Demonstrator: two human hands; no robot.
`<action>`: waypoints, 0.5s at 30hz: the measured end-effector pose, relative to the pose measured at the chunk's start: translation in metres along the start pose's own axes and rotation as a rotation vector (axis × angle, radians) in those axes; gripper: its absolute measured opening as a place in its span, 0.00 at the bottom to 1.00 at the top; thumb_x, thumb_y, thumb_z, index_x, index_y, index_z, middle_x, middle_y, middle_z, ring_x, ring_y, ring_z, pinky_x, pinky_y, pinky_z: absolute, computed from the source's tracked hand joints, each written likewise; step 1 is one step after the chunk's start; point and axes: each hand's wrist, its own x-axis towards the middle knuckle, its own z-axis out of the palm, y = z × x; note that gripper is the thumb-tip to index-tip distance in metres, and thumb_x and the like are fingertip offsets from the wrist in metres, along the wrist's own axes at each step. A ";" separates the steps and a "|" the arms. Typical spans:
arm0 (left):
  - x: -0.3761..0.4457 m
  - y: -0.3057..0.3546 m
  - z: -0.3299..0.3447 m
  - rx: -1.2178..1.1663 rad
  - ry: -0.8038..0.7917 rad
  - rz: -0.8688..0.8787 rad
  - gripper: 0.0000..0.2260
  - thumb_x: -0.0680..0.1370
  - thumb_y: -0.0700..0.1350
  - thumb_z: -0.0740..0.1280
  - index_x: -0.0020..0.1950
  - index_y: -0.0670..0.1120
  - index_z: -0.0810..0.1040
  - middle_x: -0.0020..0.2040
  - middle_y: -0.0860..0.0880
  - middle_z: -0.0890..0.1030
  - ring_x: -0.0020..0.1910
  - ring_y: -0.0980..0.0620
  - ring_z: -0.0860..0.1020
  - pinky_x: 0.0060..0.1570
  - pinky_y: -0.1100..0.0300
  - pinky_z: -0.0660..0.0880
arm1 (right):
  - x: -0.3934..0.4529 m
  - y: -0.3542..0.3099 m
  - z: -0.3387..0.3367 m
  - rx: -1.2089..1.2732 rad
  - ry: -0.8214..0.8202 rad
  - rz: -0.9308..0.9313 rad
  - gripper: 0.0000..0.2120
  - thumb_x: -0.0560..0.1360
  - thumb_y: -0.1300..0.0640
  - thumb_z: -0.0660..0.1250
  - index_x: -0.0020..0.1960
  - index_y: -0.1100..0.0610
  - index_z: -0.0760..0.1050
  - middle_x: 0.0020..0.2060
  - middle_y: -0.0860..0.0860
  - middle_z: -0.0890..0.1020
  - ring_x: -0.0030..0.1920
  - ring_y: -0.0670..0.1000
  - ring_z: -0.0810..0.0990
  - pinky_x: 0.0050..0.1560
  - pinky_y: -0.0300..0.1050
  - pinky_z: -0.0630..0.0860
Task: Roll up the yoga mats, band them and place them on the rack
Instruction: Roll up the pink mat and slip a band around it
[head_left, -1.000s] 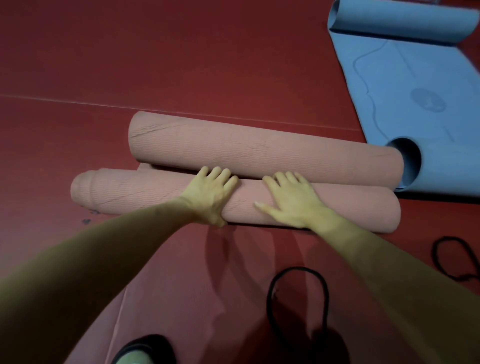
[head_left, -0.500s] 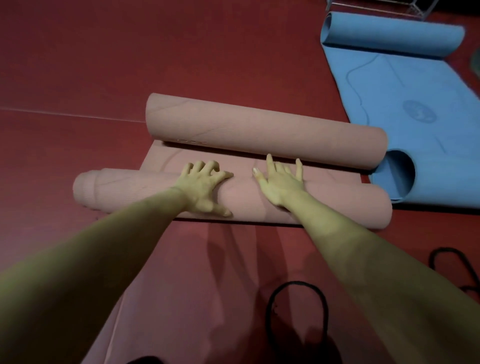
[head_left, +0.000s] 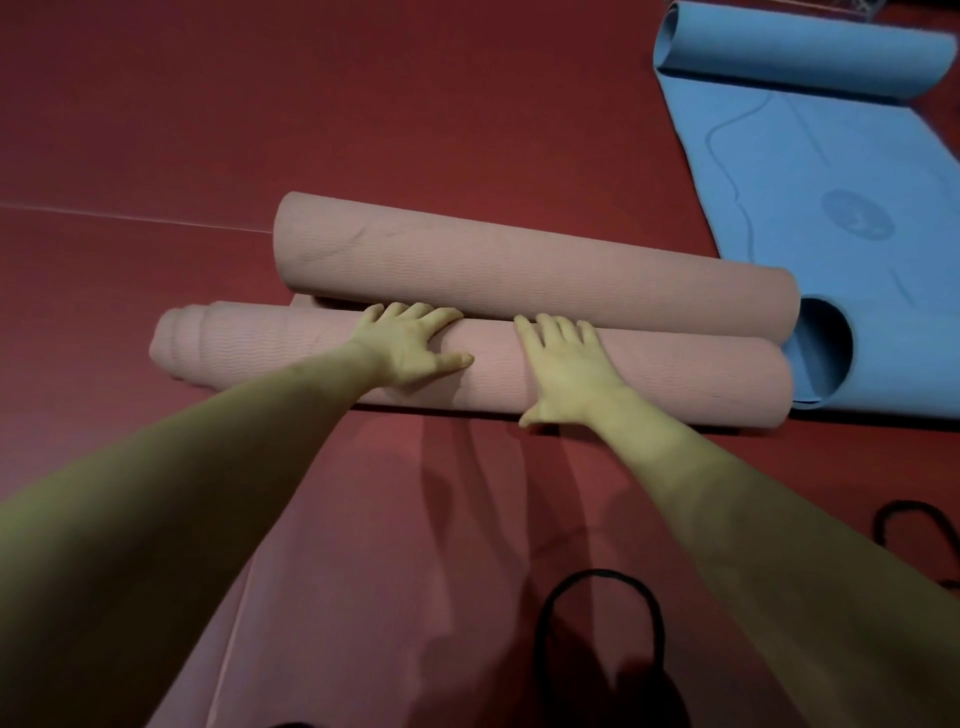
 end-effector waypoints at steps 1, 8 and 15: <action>-0.001 0.000 0.000 0.052 -0.016 0.020 0.38 0.70 0.71 0.61 0.76 0.58 0.54 0.73 0.51 0.63 0.71 0.45 0.61 0.71 0.47 0.54 | 0.001 -0.001 -0.001 -0.029 -0.001 0.001 0.59 0.59 0.35 0.76 0.76 0.59 0.47 0.70 0.58 0.62 0.70 0.58 0.62 0.70 0.58 0.58; -0.023 0.021 0.021 0.421 0.102 0.024 0.51 0.62 0.63 0.73 0.75 0.49 0.49 0.69 0.48 0.63 0.65 0.42 0.64 0.65 0.42 0.62 | -0.011 -0.013 0.000 -0.180 0.082 -0.021 0.51 0.61 0.38 0.74 0.72 0.62 0.57 0.62 0.57 0.70 0.61 0.57 0.69 0.60 0.57 0.67; -0.046 0.023 0.028 0.420 0.147 0.151 0.47 0.59 0.65 0.71 0.71 0.48 0.58 0.63 0.48 0.67 0.59 0.44 0.67 0.55 0.48 0.65 | -0.036 -0.015 0.006 -0.151 0.114 -0.091 0.49 0.56 0.37 0.75 0.68 0.62 0.65 0.56 0.56 0.75 0.55 0.57 0.73 0.55 0.54 0.68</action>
